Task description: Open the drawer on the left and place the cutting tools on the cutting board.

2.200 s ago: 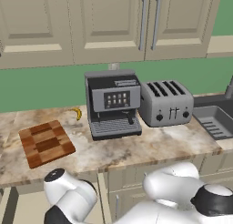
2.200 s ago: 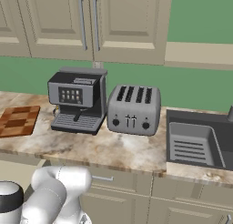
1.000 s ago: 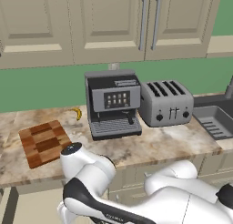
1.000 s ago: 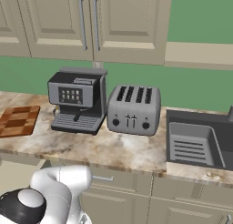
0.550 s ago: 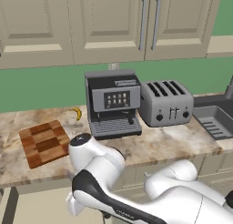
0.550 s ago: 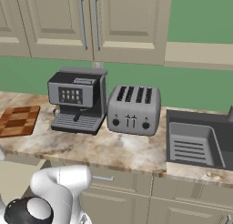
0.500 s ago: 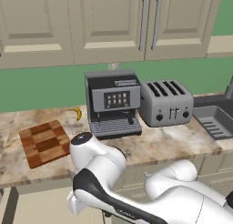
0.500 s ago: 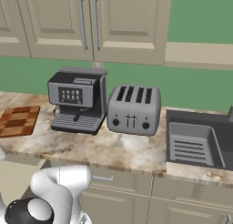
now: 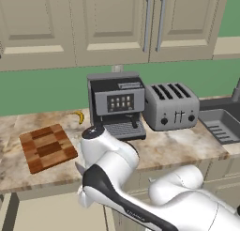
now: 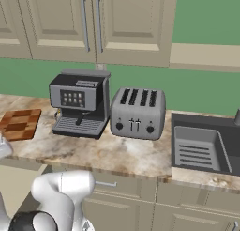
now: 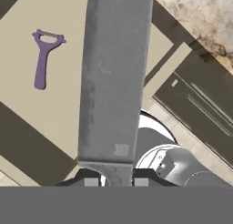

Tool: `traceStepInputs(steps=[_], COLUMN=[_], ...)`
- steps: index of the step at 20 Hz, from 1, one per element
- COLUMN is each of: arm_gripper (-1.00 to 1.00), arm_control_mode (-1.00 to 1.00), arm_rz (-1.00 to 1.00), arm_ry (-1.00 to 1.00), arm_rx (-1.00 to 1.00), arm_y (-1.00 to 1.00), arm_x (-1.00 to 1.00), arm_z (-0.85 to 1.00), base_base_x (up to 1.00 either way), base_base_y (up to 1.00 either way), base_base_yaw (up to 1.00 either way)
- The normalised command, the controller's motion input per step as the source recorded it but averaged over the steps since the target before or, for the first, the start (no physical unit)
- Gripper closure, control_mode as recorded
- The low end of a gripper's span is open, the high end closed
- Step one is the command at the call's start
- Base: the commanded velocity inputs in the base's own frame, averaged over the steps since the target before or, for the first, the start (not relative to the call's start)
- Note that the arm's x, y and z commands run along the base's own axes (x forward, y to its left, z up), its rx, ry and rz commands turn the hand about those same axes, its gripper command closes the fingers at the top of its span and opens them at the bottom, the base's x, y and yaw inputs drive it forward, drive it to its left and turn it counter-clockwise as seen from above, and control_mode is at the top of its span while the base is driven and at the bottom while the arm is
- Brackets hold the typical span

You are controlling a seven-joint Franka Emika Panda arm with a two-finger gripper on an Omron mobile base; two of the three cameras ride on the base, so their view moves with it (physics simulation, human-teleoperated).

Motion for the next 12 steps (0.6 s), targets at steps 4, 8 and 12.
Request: traceStepInputs(steps=[4,8,12], arm_gripper=[1.00,1.00,1.00], arm_control_mode=[-1.00,-1.00,-1.00], arm_rz=[0.02,0.01,0.00], arm_ry=[-0.07,-0.06,-0.05], arm_rx=[0.00,0.00,0.00], arm_y=[-0.27,-0.28,-0.29], arm_x=[0.07,0.02,0.03], arm_z=[0.33,0.39,0.39], base_base_x=[0.00,0.00,0.00], base_base_y=[0.00,0.00,0.00], base_base_yaw=[0.00,0.00,0.00])
